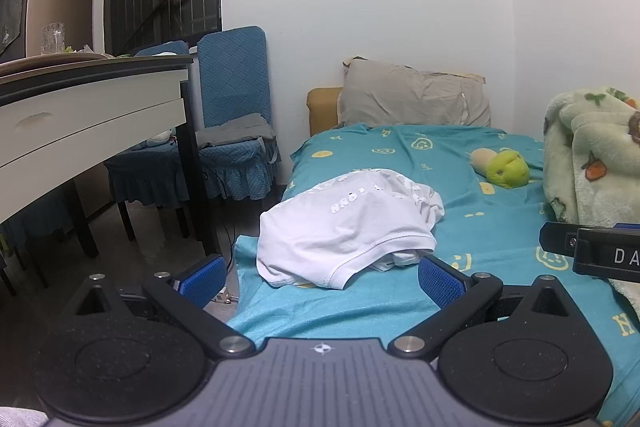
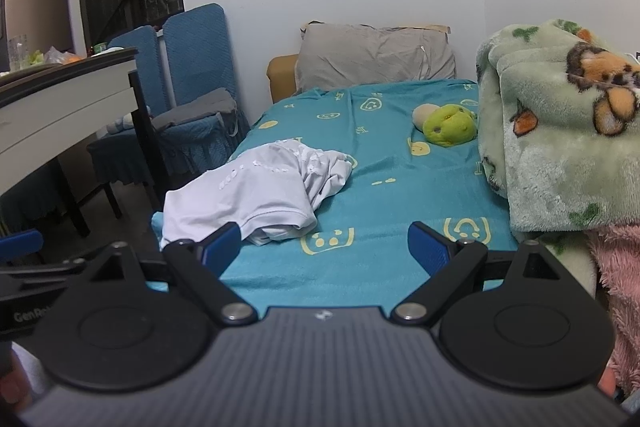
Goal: Fold clothes
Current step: 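Move both grippers toward the crumpled white T-shirt on the bed, then grasp the white T-shirt edge with the left gripper while the right gripper grasps another edge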
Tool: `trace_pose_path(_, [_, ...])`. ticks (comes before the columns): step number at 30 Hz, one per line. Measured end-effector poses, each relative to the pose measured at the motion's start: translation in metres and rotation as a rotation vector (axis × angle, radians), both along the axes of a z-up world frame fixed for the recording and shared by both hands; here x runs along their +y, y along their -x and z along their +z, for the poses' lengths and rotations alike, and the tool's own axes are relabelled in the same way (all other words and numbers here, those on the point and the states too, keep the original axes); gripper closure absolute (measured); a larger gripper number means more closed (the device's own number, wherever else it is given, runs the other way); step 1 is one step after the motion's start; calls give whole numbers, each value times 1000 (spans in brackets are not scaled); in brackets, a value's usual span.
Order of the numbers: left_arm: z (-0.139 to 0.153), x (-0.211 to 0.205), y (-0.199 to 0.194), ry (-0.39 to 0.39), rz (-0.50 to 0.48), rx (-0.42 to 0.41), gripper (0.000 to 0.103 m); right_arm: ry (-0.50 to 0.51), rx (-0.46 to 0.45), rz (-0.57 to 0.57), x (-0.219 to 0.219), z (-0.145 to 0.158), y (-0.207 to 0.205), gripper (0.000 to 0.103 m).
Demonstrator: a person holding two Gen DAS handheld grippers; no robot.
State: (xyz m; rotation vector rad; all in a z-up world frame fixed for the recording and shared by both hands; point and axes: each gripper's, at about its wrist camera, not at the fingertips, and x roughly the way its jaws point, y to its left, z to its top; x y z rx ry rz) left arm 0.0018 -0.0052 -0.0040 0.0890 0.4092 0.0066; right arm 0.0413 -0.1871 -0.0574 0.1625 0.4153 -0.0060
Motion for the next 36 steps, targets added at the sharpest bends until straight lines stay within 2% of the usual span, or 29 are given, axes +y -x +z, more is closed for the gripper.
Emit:
trace_pose_path(8, [-1, -1, 0, 1, -6, -1, 0, -5, 3, -7, -2, 1, 0, 11])
trace_pose_path(14, [-1, -1, -1, 9, -23, 1, 0, 29, -14, -5, 2, 3, 3, 11])
trace_pose_path(17, [-2, -2, -1, 14, -40, 2, 0, 45, -31, -25, 3, 11, 6, 11])
trace_pose_path(21, [-3, -4, -6, 6, -52, 20, 0, 44, -75, -26, 1, 39, 2, 11])
trace_pose_path(24, [-7, -8, -16, -1, -92, 64, 0, 72, -115, -3, 3, 67, -11, 11])
trace_pose_path(27, [-11, -12, -34, -3, -144, 139, 0, 35, -78, 56, 0, 88, -36, 11])
trace_pose_path(29, [-14, -15, -47, -16, -177, 177, 0, 57, -85, 80, 2, 96, -46, 11])
trace_pose_path(32, [-23, -23, -74, -85, -198, 231, 0, 96, -88, 102, -2, 96, -60, 11])
trace_pose_path(36, [-48, -36, -124, -182, -241, 355, 3, 99, -45, 70, -19, 80, -78, 11])
